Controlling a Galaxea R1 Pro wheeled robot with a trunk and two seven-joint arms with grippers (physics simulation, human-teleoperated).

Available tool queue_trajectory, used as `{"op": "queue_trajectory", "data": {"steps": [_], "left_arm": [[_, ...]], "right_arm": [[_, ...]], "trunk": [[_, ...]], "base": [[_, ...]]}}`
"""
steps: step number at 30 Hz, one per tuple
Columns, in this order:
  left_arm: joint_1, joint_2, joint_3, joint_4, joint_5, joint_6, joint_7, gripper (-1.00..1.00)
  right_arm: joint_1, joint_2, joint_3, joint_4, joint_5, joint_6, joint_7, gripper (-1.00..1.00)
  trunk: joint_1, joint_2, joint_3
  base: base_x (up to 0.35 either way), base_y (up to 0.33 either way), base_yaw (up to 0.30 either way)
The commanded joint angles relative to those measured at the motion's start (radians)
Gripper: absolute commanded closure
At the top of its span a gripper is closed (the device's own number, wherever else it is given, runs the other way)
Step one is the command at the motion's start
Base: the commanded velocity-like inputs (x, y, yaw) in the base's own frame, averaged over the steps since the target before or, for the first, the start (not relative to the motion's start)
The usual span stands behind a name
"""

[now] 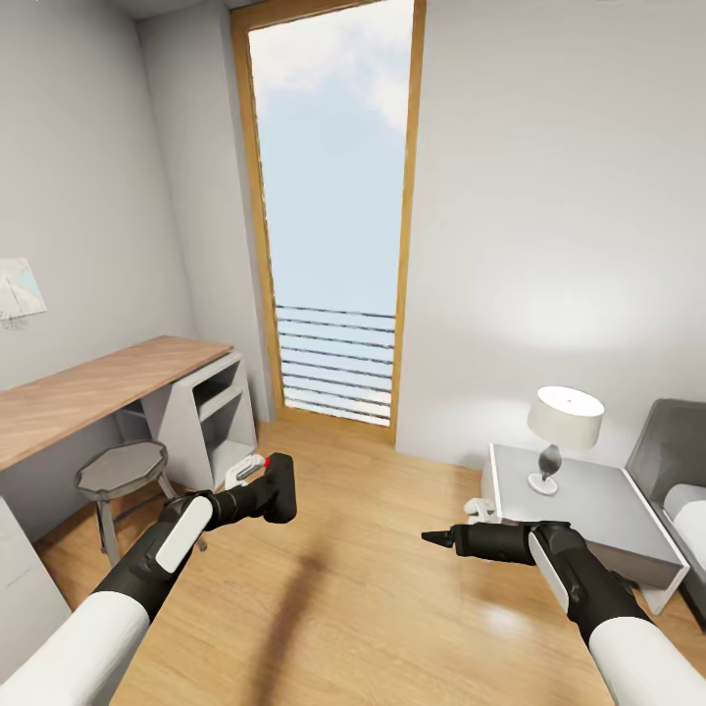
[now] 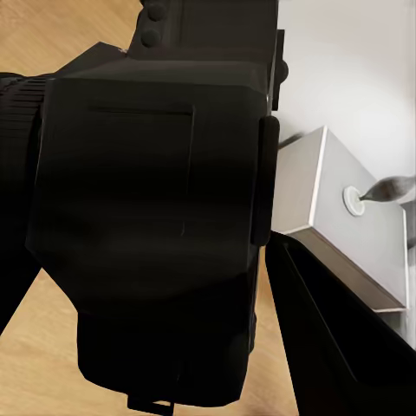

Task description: Attach the digital camera to the camera tripod in the bedroom.

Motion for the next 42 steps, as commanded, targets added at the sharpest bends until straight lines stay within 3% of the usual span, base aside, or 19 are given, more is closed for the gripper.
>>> {"op": "queue_trajectory", "data": {"steps": [1,42], "left_arm": [[-0.001,0.001,-0.002,-0.001,-0.001,0.002,-0.004,1.0],[-0.001,-0.002,-0.008,-0.02,-0.016,-0.019,-0.004,1.0]], "right_arm": [[-0.001,0.0,-0.001,0.0,-0.005,0.008,0.0,-1.0],[-0.001,-0.001,-0.001,0.0,-0.005,0.007,0.002,-1.0]], "trunk": [[-0.004,0.007,0.002],[-0.161,0.294,0.131]], "base": [[0.0,0.0,0.0],[0.0,0.0,0.0]]}}
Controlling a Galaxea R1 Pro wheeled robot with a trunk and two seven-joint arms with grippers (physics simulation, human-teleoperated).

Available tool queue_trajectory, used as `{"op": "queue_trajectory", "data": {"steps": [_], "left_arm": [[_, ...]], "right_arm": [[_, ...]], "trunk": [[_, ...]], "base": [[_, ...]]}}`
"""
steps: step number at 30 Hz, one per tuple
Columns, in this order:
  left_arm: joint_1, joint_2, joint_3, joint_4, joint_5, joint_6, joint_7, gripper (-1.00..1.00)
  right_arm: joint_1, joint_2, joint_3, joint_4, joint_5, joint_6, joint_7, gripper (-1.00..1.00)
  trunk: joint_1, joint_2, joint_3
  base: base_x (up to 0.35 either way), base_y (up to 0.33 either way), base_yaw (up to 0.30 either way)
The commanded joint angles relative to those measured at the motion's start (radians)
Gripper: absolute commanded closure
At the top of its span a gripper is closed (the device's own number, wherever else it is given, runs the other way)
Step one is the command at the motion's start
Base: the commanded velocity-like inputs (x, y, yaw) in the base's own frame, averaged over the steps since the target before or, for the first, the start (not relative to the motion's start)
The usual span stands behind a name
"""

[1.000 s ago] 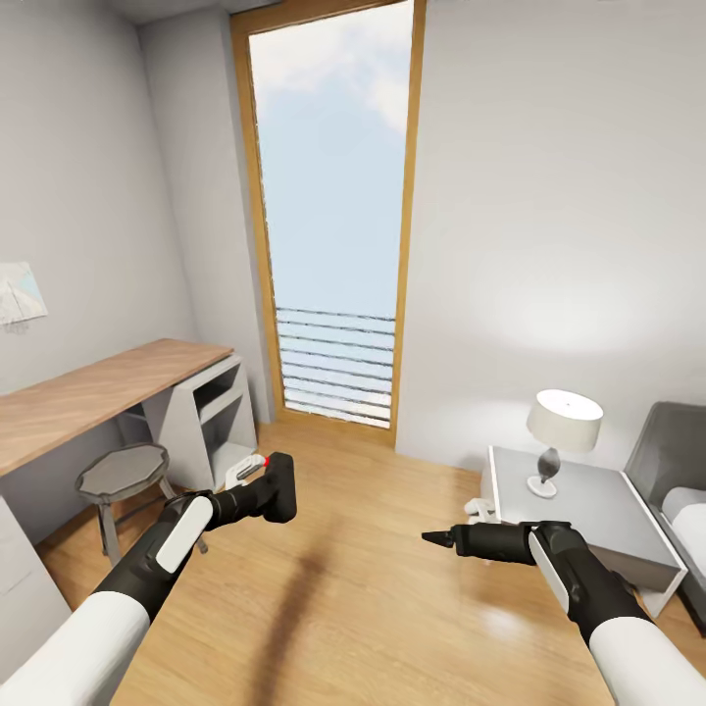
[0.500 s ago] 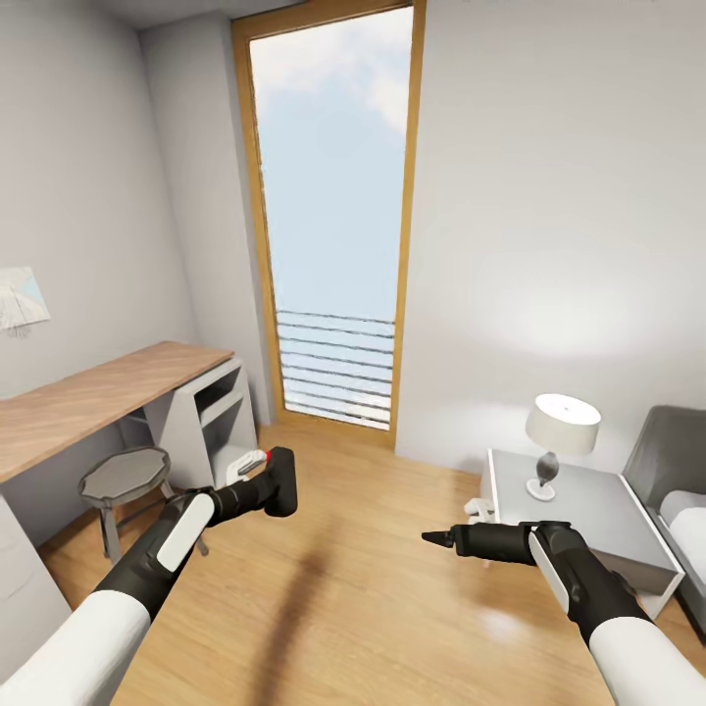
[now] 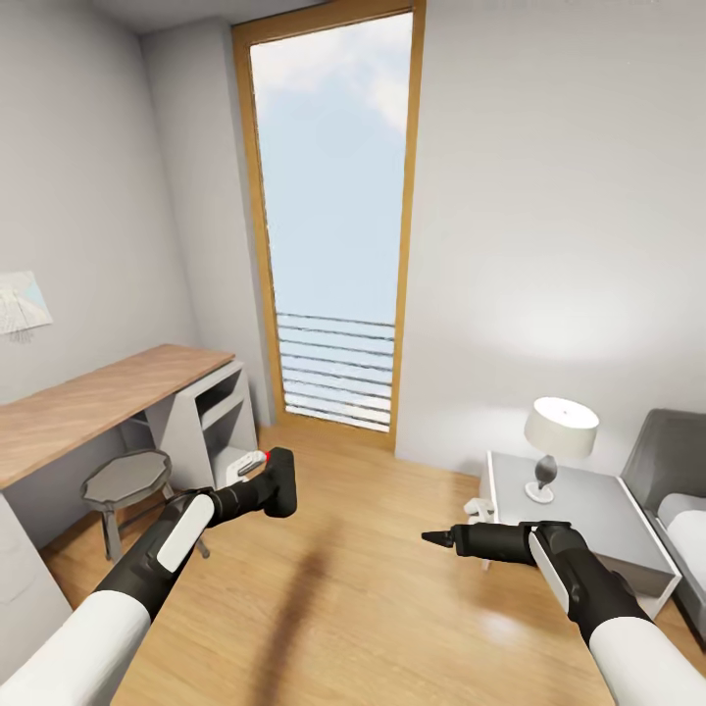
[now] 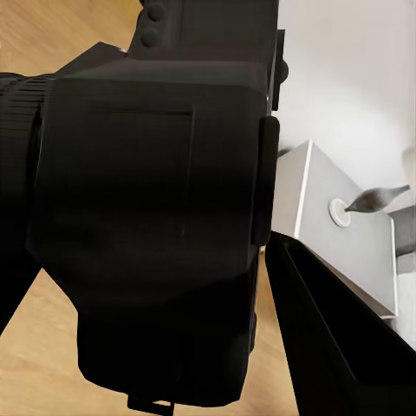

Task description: Attach the digital camera to the camera tripod in the bedroom.

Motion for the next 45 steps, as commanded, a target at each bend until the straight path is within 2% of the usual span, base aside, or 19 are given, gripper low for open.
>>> {"op": "queue_trajectory", "data": {"steps": [1,45], "left_arm": [[-0.001,0.001,-0.002,0.0,-0.001,0.002,-0.004,1.0],[-0.001,-0.001,0.003,0.011,-0.002,0.002,-0.003,1.0]], "right_arm": [[-0.001,0.0,-0.001,0.0,-0.006,0.009,0.001,-1.0],[-0.001,0.0,-0.001,0.0,-0.006,0.004,0.004,-1.0]], "trunk": [[-0.004,0.006,0.002],[-0.173,0.314,0.14]], "base": [[0.0,0.0,0.0],[0.0,0.0,0.0]]}}
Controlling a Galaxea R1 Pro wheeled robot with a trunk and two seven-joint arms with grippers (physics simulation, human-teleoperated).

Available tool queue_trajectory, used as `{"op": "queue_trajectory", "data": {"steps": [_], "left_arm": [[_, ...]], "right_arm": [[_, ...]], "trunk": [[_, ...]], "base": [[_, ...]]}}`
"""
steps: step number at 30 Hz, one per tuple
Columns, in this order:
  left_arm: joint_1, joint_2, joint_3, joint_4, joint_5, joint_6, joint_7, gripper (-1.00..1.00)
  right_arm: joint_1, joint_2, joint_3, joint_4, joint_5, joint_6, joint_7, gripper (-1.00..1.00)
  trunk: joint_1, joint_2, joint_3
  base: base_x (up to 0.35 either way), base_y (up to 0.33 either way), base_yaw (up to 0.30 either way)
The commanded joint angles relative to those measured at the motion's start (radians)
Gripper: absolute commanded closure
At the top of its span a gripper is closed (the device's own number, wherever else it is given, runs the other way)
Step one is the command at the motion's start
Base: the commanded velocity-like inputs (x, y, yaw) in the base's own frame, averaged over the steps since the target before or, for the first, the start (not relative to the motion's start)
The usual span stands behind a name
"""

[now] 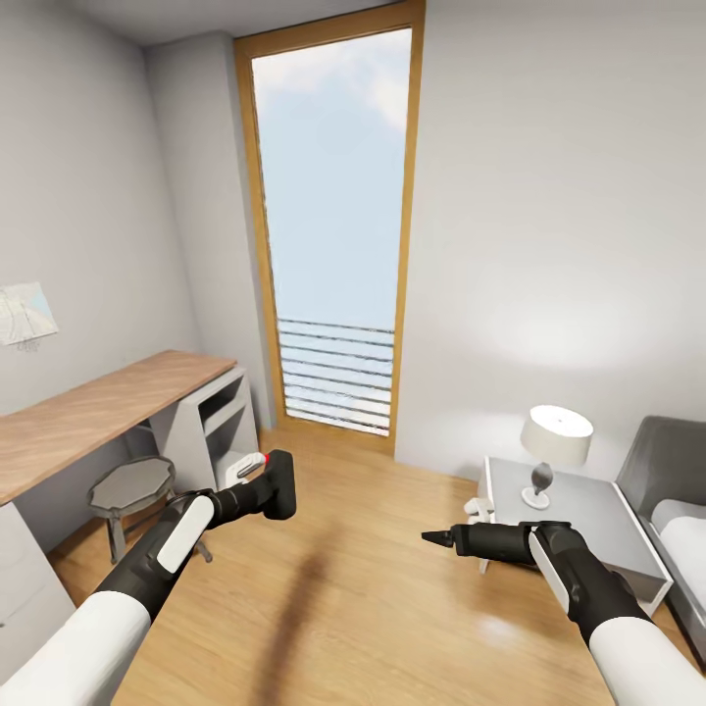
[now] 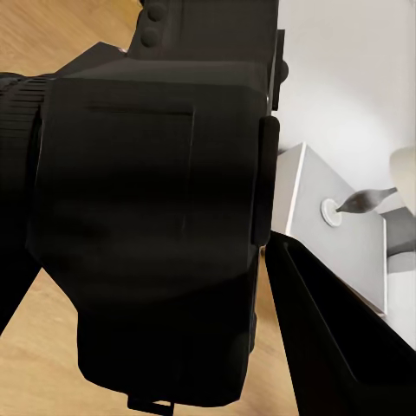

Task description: Attach the digital camera to the camera tripod in the bedroom.

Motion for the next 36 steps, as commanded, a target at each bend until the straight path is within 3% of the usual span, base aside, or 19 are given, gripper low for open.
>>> {"op": "queue_trajectory", "data": {"steps": [1,14,22,25,30,32,34,36], "left_arm": [[-0.001,0.001,-0.002,-0.001,0.0,0.002,-0.004,1.0],[-0.001,0.0,-0.003,0.003,0.003,0.002,0.003,1.0],[-0.001,0.006,-0.008,0.118,0.006,0.013,0.009,1.0],[-0.001,0.007,-0.01,0.232,0.005,0.012,0.021,1.0],[-0.001,0.003,-0.011,0.573,-0.012,-0.036,0.034,1.0],[-0.001,0.001,-0.011,0.663,-0.018,-0.091,0.034,1.0],[0.005,-0.004,-0.011,0.768,-0.041,-0.233,0.035,1.0],[0.018,-0.007,-0.012,0.793,-0.063,-0.287,0.037,1.0]], "right_arm": [[-0.001,0.0,-0.001,0.0,-0.006,0.008,0.001,-1.0],[-0.001,0.0,-0.001,0.004,-0.008,0.012,0.0,-1.0],[-0.001,-0.011,-0.002,0.051,-0.01,0.007,-0.001,-1.0],[-0.001,-0.018,-0.001,0.128,-0.009,0.001,-0.001,-1.0],[-0.001,-0.032,0.003,0.343,0.011,-0.048,-0.038,-1.0],[-0.001,-0.04,0.004,0.416,0.028,-0.088,-0.06,-1.0],[-0.001,-0.058,0.006,0.577,0.068,-0.23,-0.121,-1.0],[-0.002,-0.066,0.006,0.658,0.084,-0.319,-0.16,-1.0]], "trunk": [[-0.004,0.006,0.002],[-0.053,0.097,0.042],[-0.084,0.153,0.067],[-0.096,0.174,0.077],[-0.115,0.209,0.092],[-0.122,0.223,0.099],[-0.13,0.237,0.105],[-0.138,0.251,0.111]], "base": [[0.0,0.0,0.0],[0.0,0.0,0.0],[0.0,0.0,0.0],[0.0,0.0,0.0],[0.0,0.0,0.0],[0.0,0.0,0.0],[0.0,0.0,0.0],[0.0,0.0,0.0]]}}
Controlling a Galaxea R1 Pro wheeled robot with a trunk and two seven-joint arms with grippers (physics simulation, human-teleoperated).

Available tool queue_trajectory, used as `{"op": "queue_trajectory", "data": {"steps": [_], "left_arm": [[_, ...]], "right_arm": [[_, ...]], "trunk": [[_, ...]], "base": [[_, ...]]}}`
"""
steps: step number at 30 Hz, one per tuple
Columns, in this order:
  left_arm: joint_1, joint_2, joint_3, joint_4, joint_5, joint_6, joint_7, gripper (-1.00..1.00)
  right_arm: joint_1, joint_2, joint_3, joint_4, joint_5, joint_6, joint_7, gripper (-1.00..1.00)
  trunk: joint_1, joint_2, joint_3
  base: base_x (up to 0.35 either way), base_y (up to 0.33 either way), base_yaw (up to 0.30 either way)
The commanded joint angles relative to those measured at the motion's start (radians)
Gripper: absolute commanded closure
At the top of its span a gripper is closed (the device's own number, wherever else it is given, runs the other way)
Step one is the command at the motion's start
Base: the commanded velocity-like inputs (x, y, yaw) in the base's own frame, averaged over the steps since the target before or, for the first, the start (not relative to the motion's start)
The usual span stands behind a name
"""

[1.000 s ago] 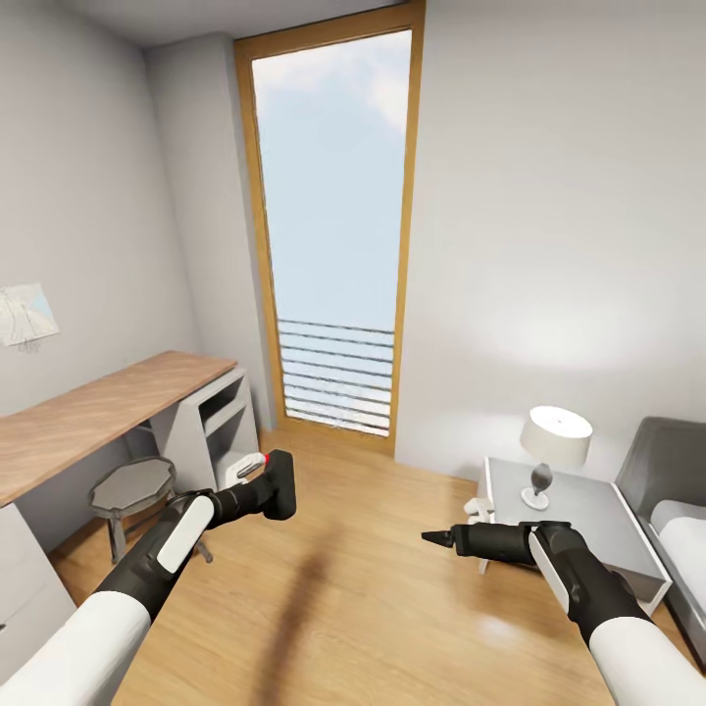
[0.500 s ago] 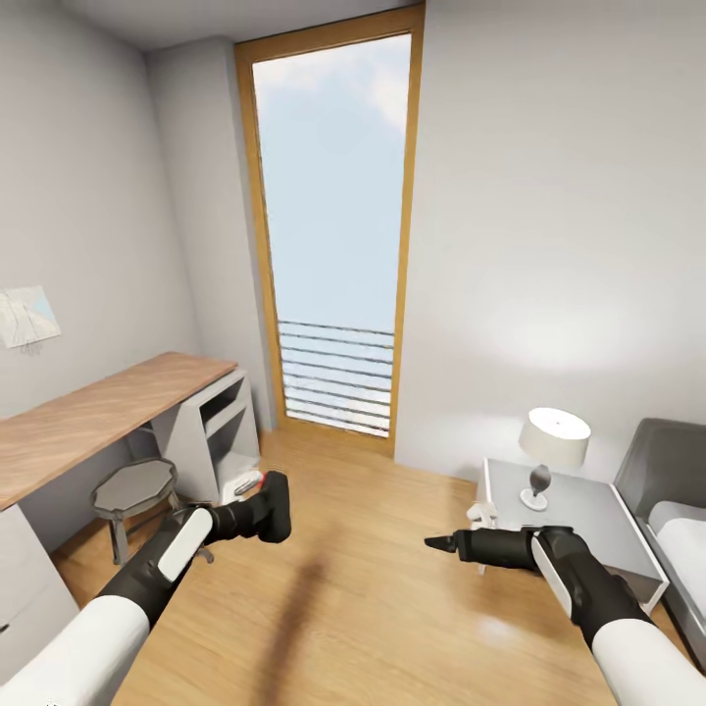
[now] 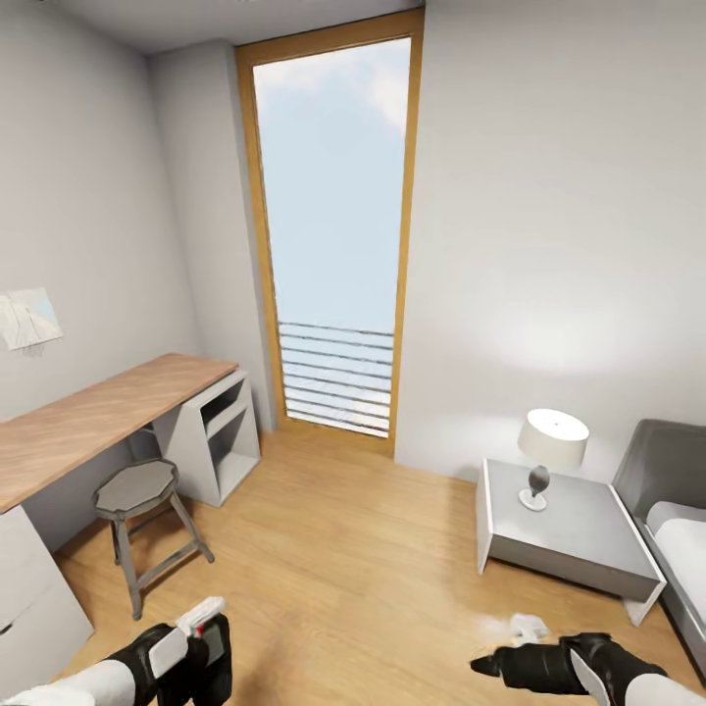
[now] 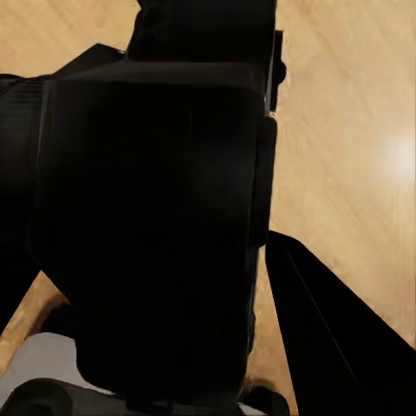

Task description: Attach the digital camera to the camera tripod in the bedroom.

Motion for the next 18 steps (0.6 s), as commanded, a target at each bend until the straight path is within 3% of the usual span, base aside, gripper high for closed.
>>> {"op": "queue_trajectory", "data": {"steps": [1,3,5,8,15,16,17,18], "left_arm": [[0.019,-0.002,-0.006,0.014,-0.009,-0.032,0.002,1.0],[0.084,-0.004,-0.007,0.031,-0.034,-0.074,0.003,1.0],[0.115,-0.006,-0.007,0.035,-0.041,-0.085,0.004,1.0],[0.188,-0.022,-0.007,0.04,-0.049,-0.099,0.005,1.0],[0.295,-0.033,-0.007,0.042,-0.054,-0.141,0.006,1.0],[0.318,-0.034,-0.007,0.042,-0.054,-0.161,0.006,1.0],[0.372,-0.038,-0.007,0.042,-0.053,-0.211,0.006,1.0],[0.38,-0.039,-0.007,0.042,-0.053,-0.217,0.006,1.0]], "right_arm": [[-0.005,-0.005,-0.003,0.049,0.012,-0.061,-0.035,-1.0],[0.006,-0.005,-0.002,0.101,0.023,-0.139,-0.136,-1.0],[0.027,-0.003,-0.002,0.114,0.029,-0.16,-0.184,-1.0],[0.11,0.0,-0.002,0.129,0.042,-0.186,-0.284,-1.0],[0.23,0.002,-0.004,0.136,0.047,-0.236,-0.39,-1.0],[0.249,0.002,-0.004,0.136,0.045,-0.26,-0.411,-1.0],[0.291,0.004,-0.006,0.138,0.04,-0.315,-0.473,-1.0],[0.295,0.005,-0.007,0.138,0.039,-0.319,-0.481,-1.0]], "trunk": [[-0.003,0.005,0.001],[-0.011,0.019,0.008],[-0.019,0.033,0.014],[-0.026,0.047,0.02],[-0.026,0.047,0.02],[-0.026,0.047,0.02],[-0.026,0.047,0.02],[-0.026,0.047,0.02]], "base": [[0.0,0.0,0.0],[0.0,0.0,0.0],[0.0,0.0,0.0],[0.0,0.0,0.0],[0.0,0.0,0.0],[0.0,0.0,0.0],[0.0,0.0,0.0],[0.0,0.0,0.0]]}}
